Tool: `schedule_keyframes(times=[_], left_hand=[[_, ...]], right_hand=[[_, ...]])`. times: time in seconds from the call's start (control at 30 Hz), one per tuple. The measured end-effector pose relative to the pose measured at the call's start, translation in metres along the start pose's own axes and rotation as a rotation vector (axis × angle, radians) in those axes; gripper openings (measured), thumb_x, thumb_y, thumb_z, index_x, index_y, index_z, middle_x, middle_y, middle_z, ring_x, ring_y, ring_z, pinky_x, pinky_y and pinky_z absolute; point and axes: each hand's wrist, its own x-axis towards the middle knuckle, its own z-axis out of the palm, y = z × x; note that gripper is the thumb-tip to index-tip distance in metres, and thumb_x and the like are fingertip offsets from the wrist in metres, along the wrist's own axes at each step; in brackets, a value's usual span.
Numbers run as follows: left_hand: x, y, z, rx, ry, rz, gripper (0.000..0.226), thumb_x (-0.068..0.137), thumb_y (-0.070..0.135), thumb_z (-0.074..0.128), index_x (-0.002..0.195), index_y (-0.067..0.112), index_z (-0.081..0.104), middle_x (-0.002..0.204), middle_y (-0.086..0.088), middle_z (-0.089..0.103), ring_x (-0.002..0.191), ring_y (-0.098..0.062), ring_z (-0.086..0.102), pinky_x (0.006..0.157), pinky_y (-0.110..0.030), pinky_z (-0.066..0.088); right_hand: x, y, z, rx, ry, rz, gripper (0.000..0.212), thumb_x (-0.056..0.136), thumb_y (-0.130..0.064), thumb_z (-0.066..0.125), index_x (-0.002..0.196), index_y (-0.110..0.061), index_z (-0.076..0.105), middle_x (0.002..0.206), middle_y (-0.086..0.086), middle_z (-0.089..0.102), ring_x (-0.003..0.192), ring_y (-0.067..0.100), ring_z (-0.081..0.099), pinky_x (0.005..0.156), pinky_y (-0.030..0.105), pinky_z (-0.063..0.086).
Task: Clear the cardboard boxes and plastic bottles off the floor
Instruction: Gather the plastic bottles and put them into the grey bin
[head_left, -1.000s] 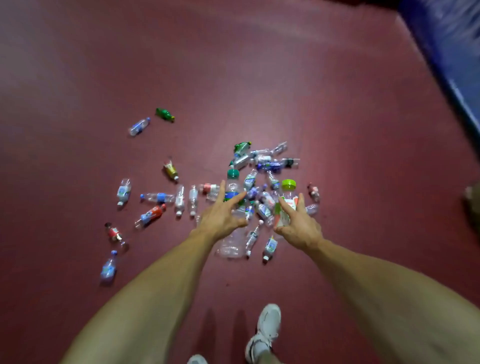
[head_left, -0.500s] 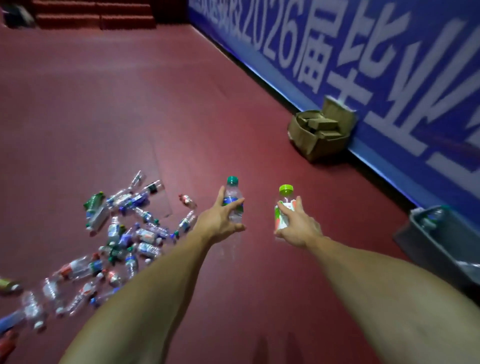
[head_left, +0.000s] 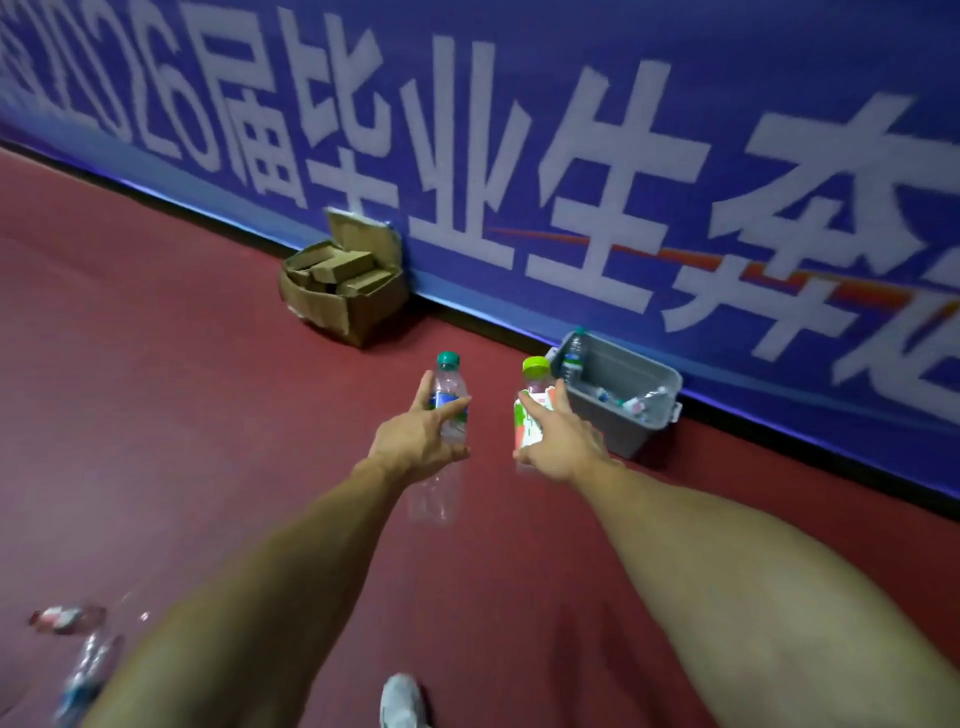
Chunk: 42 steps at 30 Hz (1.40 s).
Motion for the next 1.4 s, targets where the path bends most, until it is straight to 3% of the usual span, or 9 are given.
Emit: schedule_keyframes(times=[0.23,0.4,0.57,0.67,0.93,1.17,1.3,1.4], left_hand=[[0.179,0.057,0.011,0.047,-0.052,0.191,0.076,0.086,0.057,0.066,0.151,0.051,0.027,0.166,0.005,-0.018,0.127,-0.028,0.057,0.091,-0.036,0.05],[0.296,0.101,0.007,0.134,-0.116,0.36,0.07,0.091,0.055,0.059,0.152,0.049,0.026,0.165,0.003,-0.022,0.116,-0.026,0.064,0.077,-0.031,0.048],[0.382,0.138,0.006,0.153,-0.179,0.43,0.069,0.091,0.055,0.059,0.152,0.048,0.027,0.166,0.004,-0.019,0.121,-0.027,0.061,0.084,-0.033,0.049],[0.432,0.157,0.009,0.179,-0.203,0.438,0.072,0.092,0.055,0.06,0.154,0.048,0.024,0.165,0.003,-0.021,0.124,-0.025,0.059,0.086,-0.034,0.049],[0.548,0.227,0.025,0.154,-0.214,0.392,0.073,0.091,0.057,0.061,0.153,0.049,0.023,0.166,0.005,-0.019,0.132,-0.026,0.052,0.095,-0.038,0.048],[0.63,0.283,0.027,0.147,-0.255,0.341,0.074,0.093,0.057,0.058,0.155,0.049,0.017,0.165,0.004,-0.024,0.133,-0.027,0.051,0.097,-0.04,0.048],[0.674,0.307,0.029,0.103,-0.262,0.361,0.074,0.094,0.055,0.057,0.155,0.049,0.015,0.164,0.001,-0.026,0.126,-0.031,0.057,0.09,-0.037,0.049],[0.711,0.32,0.032,0.076,-0.277,0.392,0.073,0.094,0.051,0.059,0.155,0.048,0.017,0.164,0.001,-0.026,0.13,-0.032,0.054,0.095,-0.038,0.046]], right_hand=[[0.123,0.085,-0.045,0.06,0.075,0.177,0.091,0.085,-0.042,0.073,0.156,-0.048,0.016,0.166,-0.001,-0.02,0.146,0.034,0.033,0.113,0.04,0.034],[0.206,0.117,-0.071,0.113,0.089,0.297,0.089,0.086,-0.041,0.073,0.156,-0.048,0.017,0.167,-0.002,-0.016,0.148,0.029,0.029,0.111,0.038,0.035],[0.263,0.158,-0.102,0.14,0.102,0.413,0.088,0.086,-0.043,0.072,0.156,-0.047,0.019,0.167,-0.001,-0.013,0.142,0.032,0.04,0.107,0.035,0.038],[0.294,0.192,-0.118,0.157,0.12,0.466,0.087,0.085,-0.042,0.072,0.155,-0.047,0.021,0.168,-0.002,-0.012,0.14,0.032,0.043,0.106,0.035,0.039],[0.397,0.293,-0.153,0.241,0.131,0.459,0.085,0.086,-0.04,0.072,0.155,-0.044,0.023,0.168,0.0,-0.008,0.15,0.026,0.026,0.117,0.04,0.03],[0.46,0.36,-0.187,0.307,0.094,0.461,0.091,0.082,-0.039,0.076,0.156,-0.045,0.022,0.167,0.0,-0.012,0.143,0.029,0.037,0.108,0.034,0.037],[0.495,0.38,-0.2,0.325,0.112,0.437,0.091,0.084,-0.04,0.076,0.156,-0.044,0.021,0.167,-0.001,-0.013,0.147,0.028,0.031,0.109,0.034,0.037],[0.524,0.39,-0.207,0.331,0.122,0.45,0.091,0.083,-0.044,0.075,0.156,-0.045,0.02,0.167,0.0,-0.013,0.146,0.028,0.032,0.109,0.035,0.036]])
